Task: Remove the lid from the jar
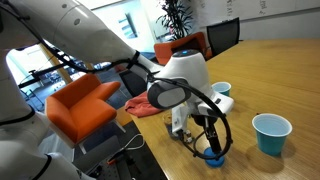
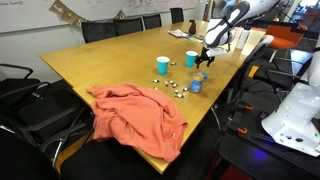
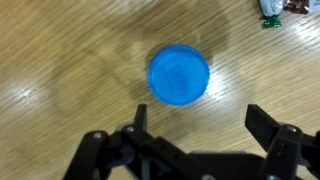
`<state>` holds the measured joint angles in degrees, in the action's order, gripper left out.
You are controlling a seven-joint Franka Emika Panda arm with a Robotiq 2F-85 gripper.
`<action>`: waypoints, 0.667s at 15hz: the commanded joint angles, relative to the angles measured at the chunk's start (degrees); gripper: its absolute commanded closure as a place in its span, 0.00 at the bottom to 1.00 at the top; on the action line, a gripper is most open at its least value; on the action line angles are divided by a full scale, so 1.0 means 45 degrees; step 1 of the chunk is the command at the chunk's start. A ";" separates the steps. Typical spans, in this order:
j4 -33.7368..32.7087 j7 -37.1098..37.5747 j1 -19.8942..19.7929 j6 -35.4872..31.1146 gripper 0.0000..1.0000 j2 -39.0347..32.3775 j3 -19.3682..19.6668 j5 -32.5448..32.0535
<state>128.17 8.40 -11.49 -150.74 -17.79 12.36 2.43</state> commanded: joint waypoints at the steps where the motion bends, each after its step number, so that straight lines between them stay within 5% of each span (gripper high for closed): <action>1: 0.0614 -0.1874 -0.0330 0.2564 0.00 0.2798 -0.0269 0.0374; 6: 0.0062 -0.3373 -0.0352 0.6491 0.00 0.5553 0.0170 -0.0136; 10: -0.0326 -0.3196 -0.0360 0.7867 0.00 0.6775 0.0246 -0.0717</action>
